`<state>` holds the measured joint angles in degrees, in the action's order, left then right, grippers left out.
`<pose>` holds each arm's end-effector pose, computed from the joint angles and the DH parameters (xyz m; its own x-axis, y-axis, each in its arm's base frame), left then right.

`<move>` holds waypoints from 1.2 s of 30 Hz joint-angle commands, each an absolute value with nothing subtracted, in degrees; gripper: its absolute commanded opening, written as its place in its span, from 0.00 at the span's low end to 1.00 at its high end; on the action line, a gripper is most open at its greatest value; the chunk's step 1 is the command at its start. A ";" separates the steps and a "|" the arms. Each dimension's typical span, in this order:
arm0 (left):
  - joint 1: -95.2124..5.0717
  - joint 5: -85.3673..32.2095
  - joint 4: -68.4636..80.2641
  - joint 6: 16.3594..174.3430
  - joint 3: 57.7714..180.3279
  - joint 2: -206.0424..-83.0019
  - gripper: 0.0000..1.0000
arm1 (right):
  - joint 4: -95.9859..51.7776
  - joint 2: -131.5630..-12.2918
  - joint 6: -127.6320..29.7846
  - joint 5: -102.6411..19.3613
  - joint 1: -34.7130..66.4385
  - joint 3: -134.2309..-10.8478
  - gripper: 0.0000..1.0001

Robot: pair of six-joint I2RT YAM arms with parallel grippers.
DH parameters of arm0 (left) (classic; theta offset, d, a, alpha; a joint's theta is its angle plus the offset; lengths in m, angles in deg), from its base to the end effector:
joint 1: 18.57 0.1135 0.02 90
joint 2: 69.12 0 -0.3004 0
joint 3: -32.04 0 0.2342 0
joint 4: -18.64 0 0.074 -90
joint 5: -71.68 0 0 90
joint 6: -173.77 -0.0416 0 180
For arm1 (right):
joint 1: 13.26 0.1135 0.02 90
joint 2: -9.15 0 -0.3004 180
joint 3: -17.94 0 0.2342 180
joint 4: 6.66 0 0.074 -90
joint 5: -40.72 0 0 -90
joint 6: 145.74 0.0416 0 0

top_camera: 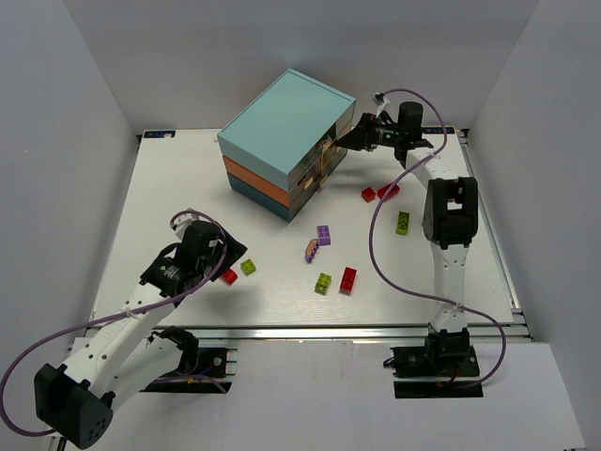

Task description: Sort the legos into containers by color

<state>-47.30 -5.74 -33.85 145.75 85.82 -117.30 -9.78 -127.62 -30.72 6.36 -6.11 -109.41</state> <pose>0.1193 -0.0551 0.2766 -0.5997 -0.6538 -0.4614 -0.4061 0.7455 -0.5286 0.5564 0.1044 0.2598 -0.5631 0.1699 -0.8087 -0.6971 0.4280 0.5753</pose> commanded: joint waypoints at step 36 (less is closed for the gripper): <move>-47.57 -5.93 -33.03 145.21 86.96 -118.95 0.72 | 1.34 -128.23 -31.30 4.42 -6.32 -104.33 0.33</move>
<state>-47.30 -6.74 -33.48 145.51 85.84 -119.79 -1.32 -132.60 -27.77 4.87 -5.49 -108.36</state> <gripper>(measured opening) 0.722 0.482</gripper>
